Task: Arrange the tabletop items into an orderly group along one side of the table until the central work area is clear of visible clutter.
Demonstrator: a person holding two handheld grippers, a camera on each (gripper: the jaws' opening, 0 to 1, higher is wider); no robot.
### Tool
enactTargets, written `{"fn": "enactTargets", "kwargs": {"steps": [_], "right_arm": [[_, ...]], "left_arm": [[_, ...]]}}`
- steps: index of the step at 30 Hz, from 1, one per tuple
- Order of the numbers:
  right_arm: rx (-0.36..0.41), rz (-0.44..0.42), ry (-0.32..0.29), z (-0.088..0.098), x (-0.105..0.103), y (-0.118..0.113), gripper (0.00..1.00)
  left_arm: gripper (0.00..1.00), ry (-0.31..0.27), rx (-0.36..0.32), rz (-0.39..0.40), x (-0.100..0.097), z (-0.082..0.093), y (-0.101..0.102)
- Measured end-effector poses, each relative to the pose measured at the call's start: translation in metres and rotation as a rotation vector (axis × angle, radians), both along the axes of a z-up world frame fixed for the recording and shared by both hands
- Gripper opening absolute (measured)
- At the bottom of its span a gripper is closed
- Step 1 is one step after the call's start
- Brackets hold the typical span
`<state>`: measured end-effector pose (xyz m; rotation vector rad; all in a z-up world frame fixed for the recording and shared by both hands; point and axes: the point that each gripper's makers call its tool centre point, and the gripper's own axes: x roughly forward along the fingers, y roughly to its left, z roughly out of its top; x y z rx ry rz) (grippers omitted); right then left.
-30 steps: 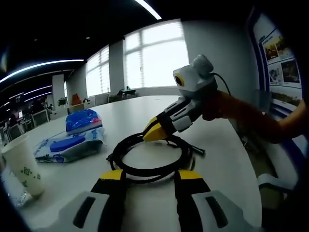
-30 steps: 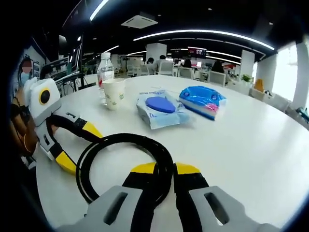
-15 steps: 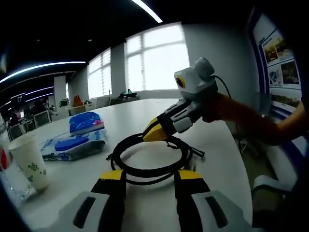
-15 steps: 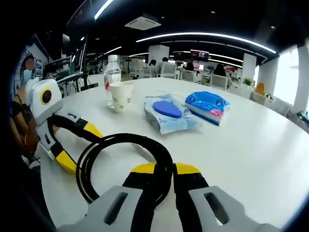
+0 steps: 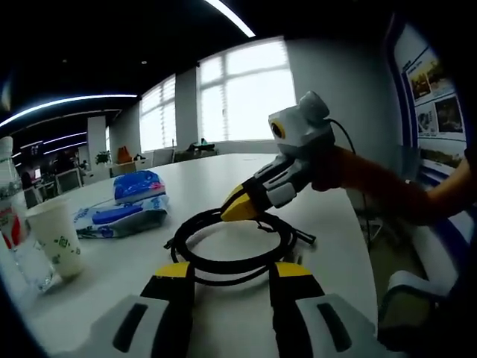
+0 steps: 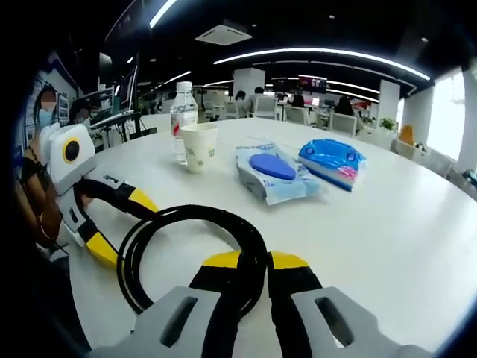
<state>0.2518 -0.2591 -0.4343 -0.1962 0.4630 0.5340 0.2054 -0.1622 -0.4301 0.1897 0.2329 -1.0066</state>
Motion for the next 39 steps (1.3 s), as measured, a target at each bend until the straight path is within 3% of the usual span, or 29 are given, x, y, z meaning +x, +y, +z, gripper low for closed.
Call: {"fn": "enactTargets", "kwargs": {"steps": [26, 35, 39], "right_arm": [[0.011, 0.057, 0.012, -0.003, -0.014, 0.041, 0.10], [0.004, 0.082, 0.009, -0.002, -0.012, 0.048, 0.10], [0.011, 0.089, 0.022, -0.008, -0.012, 0.047, 0.10]], "left_arm": [[0.39, -0.024, -0.006, 0.044, -0.015, 0.005, 0.034], [0.39, -0.005, 0.011, 0.050, -0.015, -0.010, 0.042], [0.39, -0.010, -0.011, 0.051, -0.017, -0.008, 0.042]]}}
